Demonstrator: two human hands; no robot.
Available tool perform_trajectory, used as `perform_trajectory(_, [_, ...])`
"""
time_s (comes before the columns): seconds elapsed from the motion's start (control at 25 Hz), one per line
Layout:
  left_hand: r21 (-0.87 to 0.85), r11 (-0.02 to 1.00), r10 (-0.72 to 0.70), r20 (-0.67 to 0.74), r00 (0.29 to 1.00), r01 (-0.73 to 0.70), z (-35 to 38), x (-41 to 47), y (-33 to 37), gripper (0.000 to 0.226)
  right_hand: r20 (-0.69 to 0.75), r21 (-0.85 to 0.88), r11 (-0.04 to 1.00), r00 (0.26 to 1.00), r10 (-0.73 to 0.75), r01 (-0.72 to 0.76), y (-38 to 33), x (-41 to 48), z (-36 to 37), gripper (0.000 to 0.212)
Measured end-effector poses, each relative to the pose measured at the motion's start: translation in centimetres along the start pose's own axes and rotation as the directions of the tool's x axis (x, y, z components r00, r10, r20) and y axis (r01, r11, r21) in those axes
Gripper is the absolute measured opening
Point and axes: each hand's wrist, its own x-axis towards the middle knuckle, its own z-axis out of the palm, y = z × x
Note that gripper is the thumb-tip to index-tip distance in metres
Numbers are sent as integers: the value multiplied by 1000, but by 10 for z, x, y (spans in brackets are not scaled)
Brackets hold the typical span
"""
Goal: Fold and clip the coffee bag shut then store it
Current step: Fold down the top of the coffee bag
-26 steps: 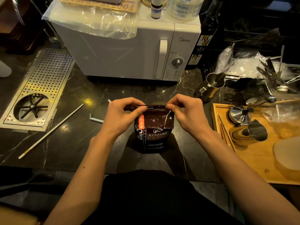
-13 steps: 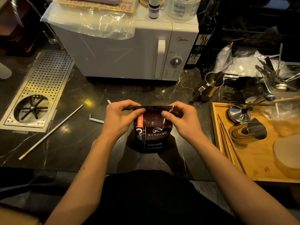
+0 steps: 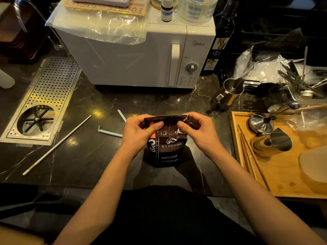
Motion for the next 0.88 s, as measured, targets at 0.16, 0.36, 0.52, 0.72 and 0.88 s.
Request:
perform_trajectory(0.16, [17,1000,15,-8,1000,-15,1,1,-2,9,-40,-25,999,999,31,-32,9,-4,2,10])
perform_trajectory(0.36, [-134,989,-67,10,998,68,7,-5,-11,15,-172,-54,998,985,28,-37,8,-1,15,12])
perform_trajectory(0.52, [-315,942,-118,20,993,118,2,-8,-22,29,-177,-70,997,984,24,-37,6,-1,15,19])
perform_trajectory(0.72, [-292,954,-66,-1,998,63,1,-10,-17,24,-166,-32,999,986,21,-27,5,-3,16,19])
perform_trajectory(0.88, [-326,945,-55,-48,997,36,-5,-20,-22,26,-157,-10,1000,988,-4,3,5,-8,25,12])
